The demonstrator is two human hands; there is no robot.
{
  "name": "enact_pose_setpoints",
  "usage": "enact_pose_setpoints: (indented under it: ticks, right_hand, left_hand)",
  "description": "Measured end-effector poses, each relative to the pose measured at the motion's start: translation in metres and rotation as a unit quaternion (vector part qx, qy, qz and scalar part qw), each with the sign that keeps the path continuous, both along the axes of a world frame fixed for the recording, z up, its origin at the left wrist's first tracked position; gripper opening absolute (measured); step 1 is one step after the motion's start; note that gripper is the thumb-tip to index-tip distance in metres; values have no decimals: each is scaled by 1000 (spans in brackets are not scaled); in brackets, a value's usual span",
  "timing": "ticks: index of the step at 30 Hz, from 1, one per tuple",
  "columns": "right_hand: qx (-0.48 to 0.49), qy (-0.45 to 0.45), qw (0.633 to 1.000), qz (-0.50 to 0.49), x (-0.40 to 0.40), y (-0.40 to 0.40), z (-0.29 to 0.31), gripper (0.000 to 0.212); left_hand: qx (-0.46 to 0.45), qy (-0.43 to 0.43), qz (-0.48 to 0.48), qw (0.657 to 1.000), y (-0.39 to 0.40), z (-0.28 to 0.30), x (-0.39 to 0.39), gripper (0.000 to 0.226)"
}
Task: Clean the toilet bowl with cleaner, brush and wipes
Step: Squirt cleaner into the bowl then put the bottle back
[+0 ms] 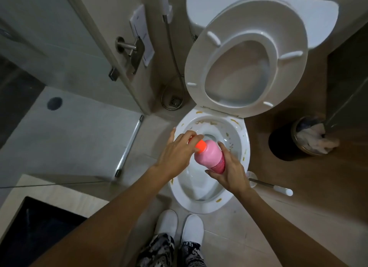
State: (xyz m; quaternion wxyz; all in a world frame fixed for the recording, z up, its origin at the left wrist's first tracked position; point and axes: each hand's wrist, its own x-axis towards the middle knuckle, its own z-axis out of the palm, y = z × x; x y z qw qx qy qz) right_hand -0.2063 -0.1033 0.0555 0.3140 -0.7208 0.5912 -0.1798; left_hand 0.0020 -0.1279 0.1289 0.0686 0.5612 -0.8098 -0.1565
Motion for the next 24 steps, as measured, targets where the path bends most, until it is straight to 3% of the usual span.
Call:
enact_pose_setpoints:
  ticks: [3,7,11,16,19,24]
  right_hand:
    - [-7,5,1000,-5,-5,-3,-11,99]
    - [-16,19,1000,-9,-13,-7,-28,101]
    - [-20,34,999,-7,-16,-6,-39,100]
    - [-4,37,999,-19,-17,2,-46,102]
    - [1,41,999,-21,-16,5,-49,103]
    - [5,47,999,-24,-15,7,-51,101]
  left_hand:
    - [26,9,27,999,-9,-14,-4,53]
    - [-32,-10,-45,998,-9,-39,-5,49]
    - [-8,27,-43,999,-14,-50,-5,47]
    - [9,69,-70,995,-12,-59,-1,61]
    - [5,71,-85,994,-12,-64,2,55]
    - [76,83,-47,992,-20,-60,-1,38]
